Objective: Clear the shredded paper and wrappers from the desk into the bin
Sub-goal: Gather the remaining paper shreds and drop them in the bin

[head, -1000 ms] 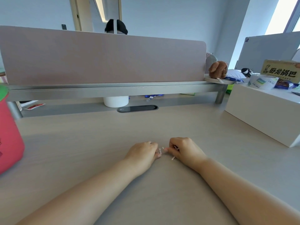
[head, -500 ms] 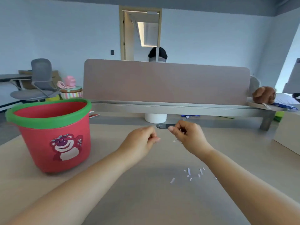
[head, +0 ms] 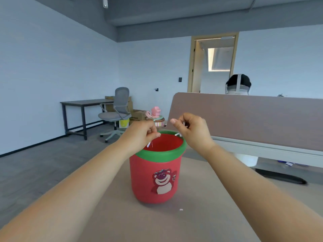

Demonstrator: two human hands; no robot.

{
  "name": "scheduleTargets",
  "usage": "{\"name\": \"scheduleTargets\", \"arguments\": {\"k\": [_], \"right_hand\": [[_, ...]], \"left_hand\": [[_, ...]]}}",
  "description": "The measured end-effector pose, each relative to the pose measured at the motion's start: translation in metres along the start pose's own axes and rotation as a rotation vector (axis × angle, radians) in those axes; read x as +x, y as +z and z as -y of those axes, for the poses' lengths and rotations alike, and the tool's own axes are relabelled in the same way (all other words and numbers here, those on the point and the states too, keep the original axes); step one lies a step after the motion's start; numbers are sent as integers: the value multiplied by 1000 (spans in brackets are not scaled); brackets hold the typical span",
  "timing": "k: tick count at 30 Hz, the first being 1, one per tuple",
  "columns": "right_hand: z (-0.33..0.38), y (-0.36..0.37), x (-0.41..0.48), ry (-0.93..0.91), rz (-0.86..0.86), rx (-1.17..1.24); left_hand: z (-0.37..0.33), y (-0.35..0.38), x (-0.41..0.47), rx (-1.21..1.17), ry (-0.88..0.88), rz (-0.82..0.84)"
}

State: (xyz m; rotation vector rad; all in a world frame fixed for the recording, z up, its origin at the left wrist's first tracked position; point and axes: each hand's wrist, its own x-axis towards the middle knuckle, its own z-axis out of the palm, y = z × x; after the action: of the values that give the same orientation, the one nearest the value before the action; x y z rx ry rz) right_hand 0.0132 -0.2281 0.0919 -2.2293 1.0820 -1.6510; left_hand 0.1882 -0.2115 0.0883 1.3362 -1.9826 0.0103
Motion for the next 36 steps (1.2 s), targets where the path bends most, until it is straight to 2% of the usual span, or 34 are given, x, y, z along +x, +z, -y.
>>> {"name": "scheduleTargets", "arguments": {"k": [3,6,11,18,29,36], "right_hand": [[-4,22,19,-5,20,-7],[-13,37,27,1,81,-45],[-19,43,30,32,294,-108],[-18,44,33,49,429,-143],[-20,46,27,59,332,-235],[-18,38,24,114,403,-147]], "left_hand": [[15,-3,6,-70,-54,150],[16,-9,9,-72,-82,201],[22,-17,7,-4,-68,153],[31,-16,-1,-113,-109,133],[28,-15,-3,-120,-124,147],[25,-18,-6,-119,-119,103]]}}
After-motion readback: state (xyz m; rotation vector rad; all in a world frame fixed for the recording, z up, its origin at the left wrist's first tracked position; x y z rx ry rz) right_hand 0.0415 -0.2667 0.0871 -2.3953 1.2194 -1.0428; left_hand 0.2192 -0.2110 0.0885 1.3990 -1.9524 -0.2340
